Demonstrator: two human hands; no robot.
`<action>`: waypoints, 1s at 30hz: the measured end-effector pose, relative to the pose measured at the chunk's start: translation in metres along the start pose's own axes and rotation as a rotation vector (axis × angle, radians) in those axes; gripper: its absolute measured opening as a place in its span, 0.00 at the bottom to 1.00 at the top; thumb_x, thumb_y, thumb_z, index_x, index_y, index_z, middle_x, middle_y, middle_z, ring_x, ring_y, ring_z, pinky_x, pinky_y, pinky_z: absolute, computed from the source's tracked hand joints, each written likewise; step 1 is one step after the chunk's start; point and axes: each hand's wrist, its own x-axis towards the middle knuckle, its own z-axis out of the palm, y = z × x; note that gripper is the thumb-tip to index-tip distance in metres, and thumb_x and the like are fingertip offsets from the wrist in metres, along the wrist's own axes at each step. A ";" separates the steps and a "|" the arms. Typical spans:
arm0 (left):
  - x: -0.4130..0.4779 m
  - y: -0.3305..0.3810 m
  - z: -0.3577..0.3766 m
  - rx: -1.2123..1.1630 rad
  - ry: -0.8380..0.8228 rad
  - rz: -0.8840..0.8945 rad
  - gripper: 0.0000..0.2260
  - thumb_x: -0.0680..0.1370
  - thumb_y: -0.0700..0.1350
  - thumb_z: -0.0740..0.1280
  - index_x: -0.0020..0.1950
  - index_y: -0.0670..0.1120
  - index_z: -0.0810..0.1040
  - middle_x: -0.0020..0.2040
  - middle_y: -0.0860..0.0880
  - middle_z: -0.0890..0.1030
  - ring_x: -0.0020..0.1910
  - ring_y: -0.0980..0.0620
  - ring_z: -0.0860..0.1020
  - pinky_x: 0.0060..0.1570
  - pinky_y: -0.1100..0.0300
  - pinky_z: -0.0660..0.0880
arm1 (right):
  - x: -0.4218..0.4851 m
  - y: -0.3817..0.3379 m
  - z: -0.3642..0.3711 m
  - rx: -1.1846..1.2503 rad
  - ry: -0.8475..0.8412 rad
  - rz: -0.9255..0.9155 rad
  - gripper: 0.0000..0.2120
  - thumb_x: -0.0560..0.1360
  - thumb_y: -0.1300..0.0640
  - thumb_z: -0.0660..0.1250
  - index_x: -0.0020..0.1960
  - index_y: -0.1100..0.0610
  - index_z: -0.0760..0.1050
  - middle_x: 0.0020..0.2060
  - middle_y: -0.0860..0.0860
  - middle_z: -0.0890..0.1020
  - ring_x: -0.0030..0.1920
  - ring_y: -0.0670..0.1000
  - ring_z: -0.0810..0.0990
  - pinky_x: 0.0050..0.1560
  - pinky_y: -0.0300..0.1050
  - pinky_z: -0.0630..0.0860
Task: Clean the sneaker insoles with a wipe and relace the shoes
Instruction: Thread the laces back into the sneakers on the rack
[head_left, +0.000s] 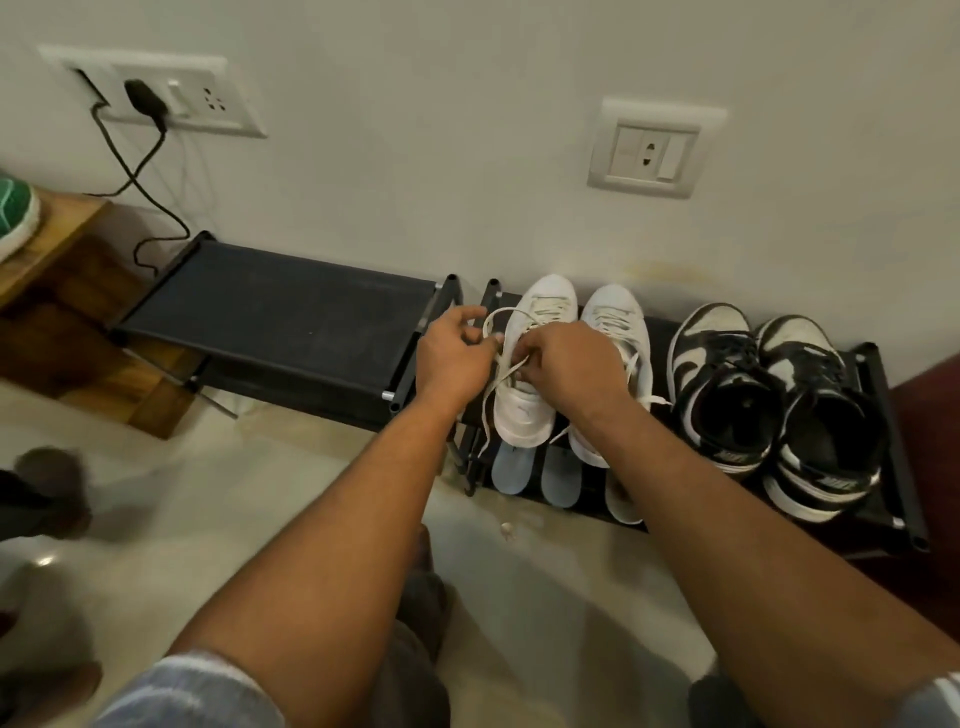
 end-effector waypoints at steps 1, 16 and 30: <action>0.000 0.001 -0.001 -0.035 0.004 -0.014 0.14 0.79 0.47 0.76 0.64 0.54 0.82 0.43 0.53 0.87 0.43 0.56 0.86 0.55 0.48 0.84 | -0.001 -0.003 0.001 0.010 -0.002 0.000 0.06 0.75 0.50 0.72 0.51 0.42 0.85 0.44 0.45 0.87 0.47 0.51 0.83 0.47 0.48 0.80; -0.011 0.079 -0.032 -0.331 -0.329 0.082 0.12 0.85 0.45 0.70 0.69 0.48 0.80 0.52 0.42 0.88 0.46 0.50 0.87 0.46 0.58 0.82 | 0.007 -0.016 -0.064 0.651 0.228 0.095 0.04 0.78 0.51 0.71 0.50 0.48 0.84 0.34 0.45 0.86 0.37 0.43 0.85 0.44 0.43 0.80; -0.023 0.142 -0.049 -0.231 -0.133 0.305 0.07 0.83 0.44 0.71 0.61 0.50 0.85 0.50 0.50 0.88 0.37 0.53 0.85 0.39 0.56 0.81 | 0.004 -0.025 -0.115 0.708 0.396 -0.045 0.06 0.79 0.54 0.73 0.54 0.49 0.87 0.40 0.42 0.87 0.45 0.38 0.85 0.52 0.37 0.79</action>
